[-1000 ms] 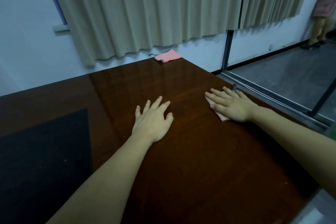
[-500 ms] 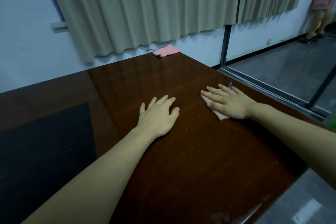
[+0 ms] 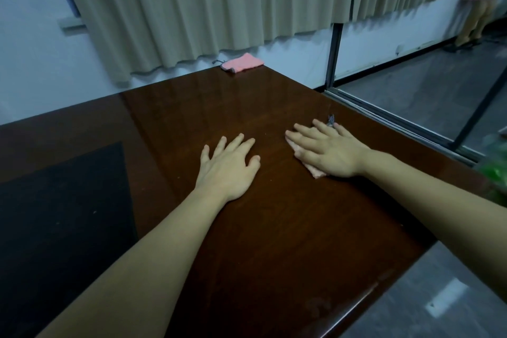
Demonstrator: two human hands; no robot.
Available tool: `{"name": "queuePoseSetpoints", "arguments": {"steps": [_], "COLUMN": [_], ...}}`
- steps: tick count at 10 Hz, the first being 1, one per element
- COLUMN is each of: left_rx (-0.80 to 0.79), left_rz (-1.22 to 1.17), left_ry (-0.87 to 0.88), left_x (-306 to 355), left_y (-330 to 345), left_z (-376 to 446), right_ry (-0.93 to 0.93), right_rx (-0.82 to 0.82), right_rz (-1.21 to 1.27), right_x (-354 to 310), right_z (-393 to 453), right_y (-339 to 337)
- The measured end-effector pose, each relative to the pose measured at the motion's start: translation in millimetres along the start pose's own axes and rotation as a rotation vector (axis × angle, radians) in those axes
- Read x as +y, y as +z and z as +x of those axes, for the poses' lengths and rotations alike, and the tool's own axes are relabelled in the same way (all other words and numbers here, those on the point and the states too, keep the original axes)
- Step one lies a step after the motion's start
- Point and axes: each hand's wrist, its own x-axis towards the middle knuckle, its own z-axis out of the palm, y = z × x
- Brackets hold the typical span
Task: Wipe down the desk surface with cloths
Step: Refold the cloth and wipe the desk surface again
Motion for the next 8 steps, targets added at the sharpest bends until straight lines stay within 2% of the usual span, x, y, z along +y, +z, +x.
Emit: {"name": "queuePoseSetpoints", "arguments": {"steps": [1,2,5,6,8], "left_rx": [0.005,0.007,-0.003,-0.005,-0.004], "left_rz": [0.007,0.009,0.004,0.009,0.022], "left_ry": [-0.004,-0.003,-0.002,0.0,-0.005], "left_x": [0.9,0.7,-0.2,0.0,1.3], "left_y": [1.1,1.2,0.0,-0.3,-1.0], "left_z": [-0.2,-0.9,-0.6,-0.9,-0.7], "right_ry": [-0.082,-0.083,0.165,0.156,-0.025], "right_rx": [-0.001,-0.01,0.02,0.02,0.0], "right_rz": [-0.005,0.008,0.064,0.056,0.011], "right_x": [-7.9,-4.8,21.6,15.5,-10.2], "right_z": [-22.0,-21.7,39.5,37.0,-6.5], "right_y": [5.0,4.5,-9.9,-7.4,0.1]}}
